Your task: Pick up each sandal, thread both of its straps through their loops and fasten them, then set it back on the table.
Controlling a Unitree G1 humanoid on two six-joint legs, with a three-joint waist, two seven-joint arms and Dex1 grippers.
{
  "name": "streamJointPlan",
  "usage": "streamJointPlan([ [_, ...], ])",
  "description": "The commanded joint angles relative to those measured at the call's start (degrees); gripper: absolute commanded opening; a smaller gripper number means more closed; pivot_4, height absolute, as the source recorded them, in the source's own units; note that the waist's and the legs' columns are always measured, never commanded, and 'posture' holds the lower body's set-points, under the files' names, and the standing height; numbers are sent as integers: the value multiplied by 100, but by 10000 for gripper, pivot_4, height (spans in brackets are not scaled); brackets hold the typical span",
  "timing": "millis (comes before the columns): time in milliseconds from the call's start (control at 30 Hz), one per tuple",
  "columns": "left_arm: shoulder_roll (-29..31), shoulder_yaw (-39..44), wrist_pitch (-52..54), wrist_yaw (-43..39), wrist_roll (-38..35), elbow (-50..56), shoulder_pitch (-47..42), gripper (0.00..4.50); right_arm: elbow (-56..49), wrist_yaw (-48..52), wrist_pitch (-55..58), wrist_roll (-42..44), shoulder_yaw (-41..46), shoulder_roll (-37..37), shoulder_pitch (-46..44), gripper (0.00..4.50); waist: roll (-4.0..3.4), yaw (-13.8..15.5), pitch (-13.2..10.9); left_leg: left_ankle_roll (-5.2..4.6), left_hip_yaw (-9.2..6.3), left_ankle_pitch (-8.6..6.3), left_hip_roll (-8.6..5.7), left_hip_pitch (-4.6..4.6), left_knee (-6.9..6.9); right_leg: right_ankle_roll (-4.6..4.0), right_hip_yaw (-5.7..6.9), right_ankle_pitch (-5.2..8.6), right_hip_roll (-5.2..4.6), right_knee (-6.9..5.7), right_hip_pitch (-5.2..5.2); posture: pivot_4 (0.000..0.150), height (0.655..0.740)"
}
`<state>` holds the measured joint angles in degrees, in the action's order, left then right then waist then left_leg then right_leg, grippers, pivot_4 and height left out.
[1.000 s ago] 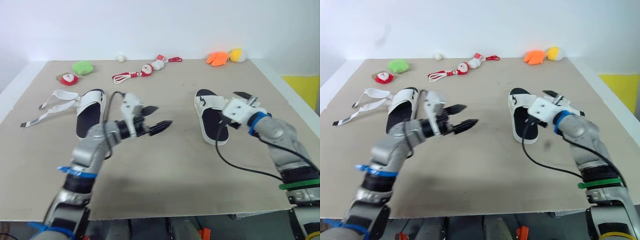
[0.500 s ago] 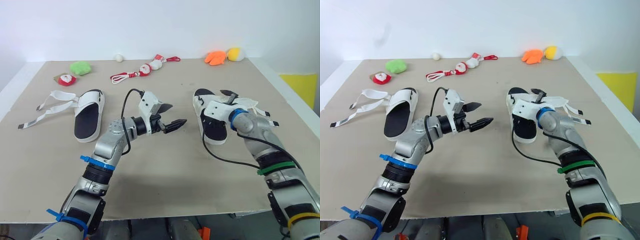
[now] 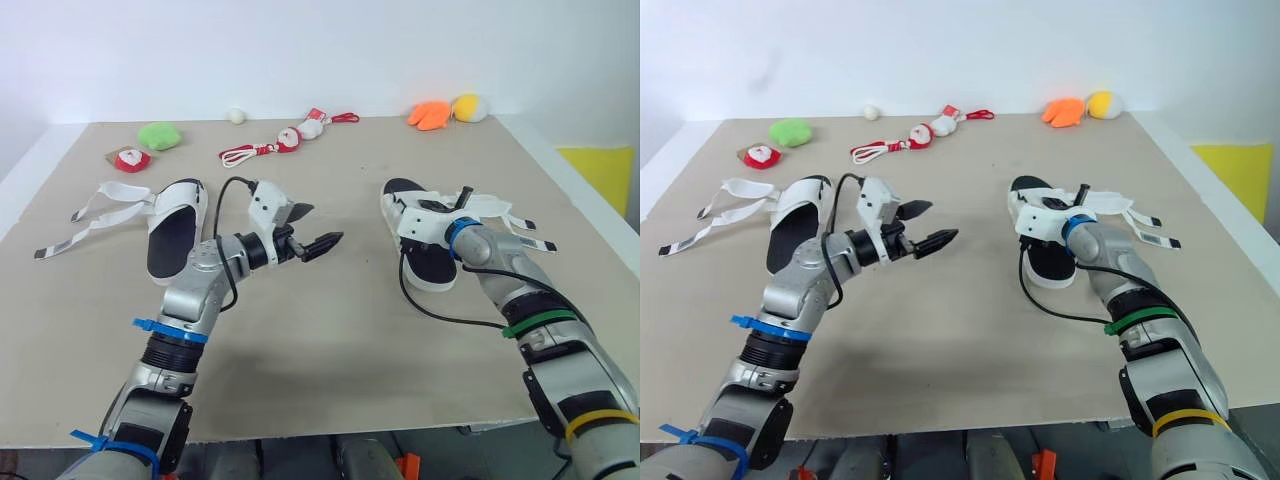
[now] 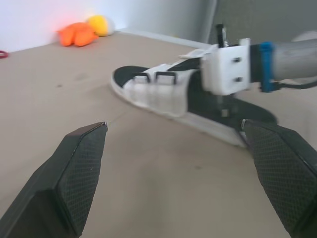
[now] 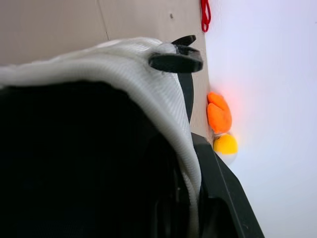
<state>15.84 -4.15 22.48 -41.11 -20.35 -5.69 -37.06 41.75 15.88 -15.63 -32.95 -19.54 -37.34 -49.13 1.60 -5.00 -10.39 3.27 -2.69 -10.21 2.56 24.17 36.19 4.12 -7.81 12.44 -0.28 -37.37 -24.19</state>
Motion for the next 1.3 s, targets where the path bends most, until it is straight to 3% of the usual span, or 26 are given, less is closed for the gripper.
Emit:
streamJointPlan([
  [33, 288, 358, 86, -149, -244, 398, -6, 45000, -461, 422, -1455, 749, 233, -178, -137, 576, 0, -22, -1, 0, 0, 0, 0, 0, -2, 1, 0, 0, 0, 0, 0, 1500, 7400],
  [267, 1612, 1481, 1575, -879, -1801, 1564, 592, 45000, -617, 2492, -4549, 2435, -482, -204, -438, 576, 3, -164, -10, 0, -4, 0, 9, -10, -49, 21, 2, 15, 2, 8, -4, 1500, 7400],
  [467, 2731, 2018, 2373, -1215, -2484, 2281, 1210, 45000, -396, 3075, -6089, 2400, -1339, 108, -643, 576, 6, -165, -11, 0, -21, 0, 9, -10, -46, 14, 16, 19, 1, 7, 3, 1500, 7400],
  [700, 3285, 2273, 2692, -1271, -2773, 2988, 2064, 45000, -41, 3031, -6598, 2134, -1642, 413, -710, 576, 12, -79, -13, 3, -28, 5, 9, -13, -36, -38, 28, 20, 0, 4, 7, 1500, 7400],
  [933, 3277, 2205, 2693, -1063, -2876, 3206, 2268, 45000, 87, 2905, -6639, 1764, -1531, 486, -750, 576, 12, -73, -14, 3, -43, 5, 13, -19, -38, -48, 43, 26, 8, -15, 7, 1500, 7400],
  [967, 3270, 2170, 2683, -1054, -2872, 3186, 2245, 45000, 90, 2870, -6662, 1694, -1525, 487, -757, 8637, 12, -72, -14, 3, -44, 6, 13, -19, -38, -52, 44, 28, 7, -16, 7, 1500, 7400],
  [1000, 3265, 2133, 2679, -1056, -2872, 3163, 2216, 45000, 92, 2835, -6682, 1646, -1516, 486, -754, 10999, 12, -73, -14, 3, -44, 6, 13, -20, -37, -52, 44, 28, 7, -16, 8, 1500, 7400],
  [1200, 3313, 1935, 2637, -1134, -2805, 3040, 2062, 45000, 56, 2680, -6781, 1497, -1526, 308, -738, 40982, 12, -74, -13, 4, -45, 6, 13, -23, -37, -51, 45, 27, 8, -20, 9, 1500, 7400],
  [1233, 3360, 1882, 2606, -1191, -2744, 3017, 2060, 45000, 98, 2660, -6771, 1549, -1525, 256, -779, 44347, 12, -73, -13, 4, -44, 6, 12, -23, -37, -51, 45, 27, 7, -20, 9, 1500, 7400],
  [1300, 3446, 1813, 2556, -1312, -2664, 2984, 2060, 45000, 181, 2621, -6780, 1655, -1524, 136, -877, 44347, 12, -74, -14, 4, -44, 6, 12, -30, -37, -55, 44, 30, 7, -20, 16, 1500, 7400],
])
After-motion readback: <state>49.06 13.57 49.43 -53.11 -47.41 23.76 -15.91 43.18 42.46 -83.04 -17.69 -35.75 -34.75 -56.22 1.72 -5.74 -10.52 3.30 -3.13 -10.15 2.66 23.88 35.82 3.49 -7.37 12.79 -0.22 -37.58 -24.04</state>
